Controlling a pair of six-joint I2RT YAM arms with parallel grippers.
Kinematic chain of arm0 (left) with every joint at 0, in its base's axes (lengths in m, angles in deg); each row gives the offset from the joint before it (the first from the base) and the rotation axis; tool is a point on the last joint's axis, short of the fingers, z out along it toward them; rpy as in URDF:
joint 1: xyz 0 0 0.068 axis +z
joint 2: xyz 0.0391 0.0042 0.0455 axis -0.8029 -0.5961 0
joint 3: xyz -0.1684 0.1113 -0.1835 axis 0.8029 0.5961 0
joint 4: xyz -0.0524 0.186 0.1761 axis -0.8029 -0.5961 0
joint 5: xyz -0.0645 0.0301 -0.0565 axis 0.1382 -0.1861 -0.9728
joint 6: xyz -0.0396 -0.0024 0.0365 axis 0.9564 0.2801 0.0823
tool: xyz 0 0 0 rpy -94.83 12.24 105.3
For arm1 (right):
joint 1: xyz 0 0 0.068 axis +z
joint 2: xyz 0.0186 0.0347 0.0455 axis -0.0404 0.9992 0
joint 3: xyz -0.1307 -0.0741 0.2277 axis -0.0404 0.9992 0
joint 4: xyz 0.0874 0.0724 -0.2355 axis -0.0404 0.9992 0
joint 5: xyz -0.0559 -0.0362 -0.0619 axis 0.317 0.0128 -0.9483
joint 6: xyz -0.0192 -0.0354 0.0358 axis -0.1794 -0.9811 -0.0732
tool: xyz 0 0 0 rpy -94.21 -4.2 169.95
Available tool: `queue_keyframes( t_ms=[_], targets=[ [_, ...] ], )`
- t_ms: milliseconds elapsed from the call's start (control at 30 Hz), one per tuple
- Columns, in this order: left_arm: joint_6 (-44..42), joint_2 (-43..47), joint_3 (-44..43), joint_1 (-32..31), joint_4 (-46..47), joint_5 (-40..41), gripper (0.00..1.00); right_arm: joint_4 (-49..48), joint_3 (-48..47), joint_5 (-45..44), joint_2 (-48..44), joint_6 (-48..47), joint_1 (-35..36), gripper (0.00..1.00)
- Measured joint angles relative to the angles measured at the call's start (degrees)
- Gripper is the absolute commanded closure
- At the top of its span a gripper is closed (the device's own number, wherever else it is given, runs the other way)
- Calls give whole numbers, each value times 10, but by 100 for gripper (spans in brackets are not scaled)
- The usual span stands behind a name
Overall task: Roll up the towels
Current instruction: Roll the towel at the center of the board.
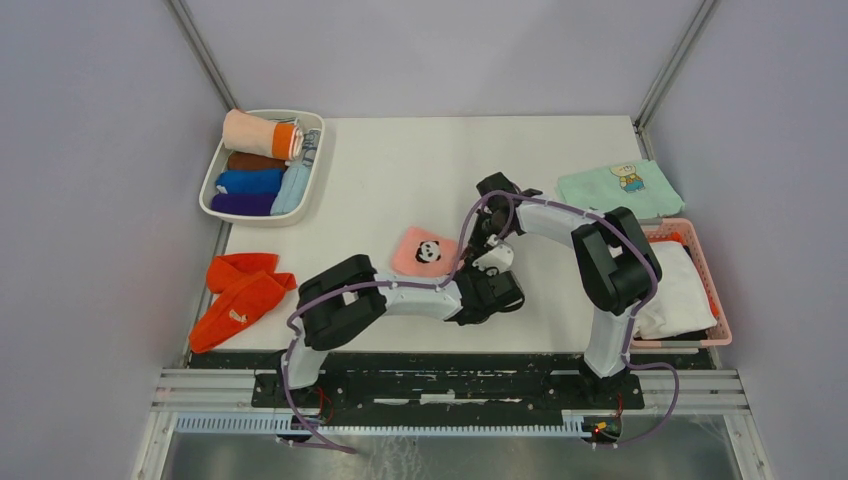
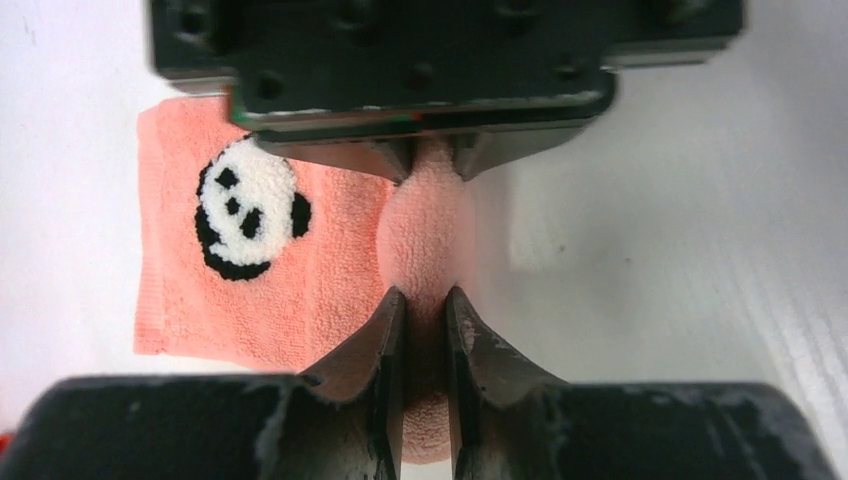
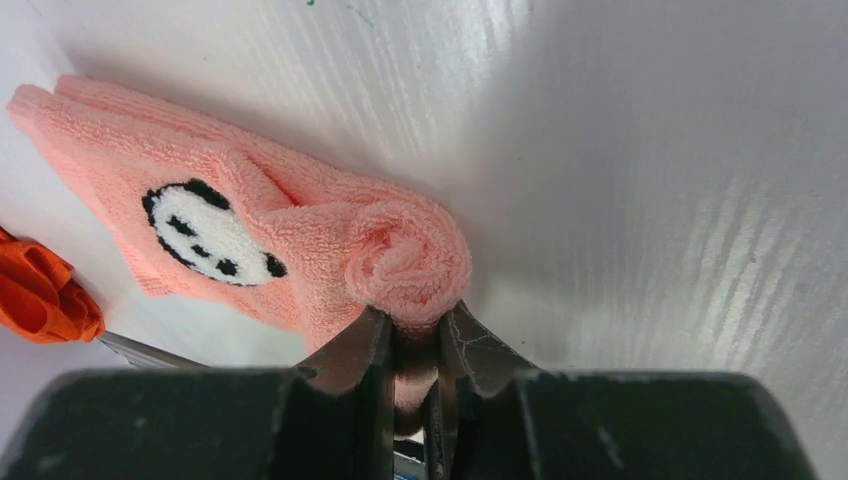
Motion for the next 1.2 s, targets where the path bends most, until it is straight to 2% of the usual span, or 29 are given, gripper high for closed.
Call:
queue_keyframes(
  t_ms=[100,233,400,533,767,967,1067,1200],
  targets=[
    [1,44,46,18,37,-51,96,-10,3,11,-3,-5,1,65],
    [21,118,122,70,103,-161,97,-43,26,24,-30,-11,-2,51],
    [71,194,228,163,207,-318,97,-119,63,52,-70,-14,-23,41],
    [116,220,286,224,283,-423,97,-183,90,88,-70,-7,-33,37],
    [218,228,381,309,440,-572,97,-301,121,154,-38,24,-32,35],
    [285,220,425,345,520,-635,97,-373,132,188,13,48,-28,38],
    [309,208,432,355,547,-659,97,-407,136,209,31,61,-26,42],
    [332,191,436,364,575,-683,94,-439,136,221,49,68,-22,57]
  ],
)
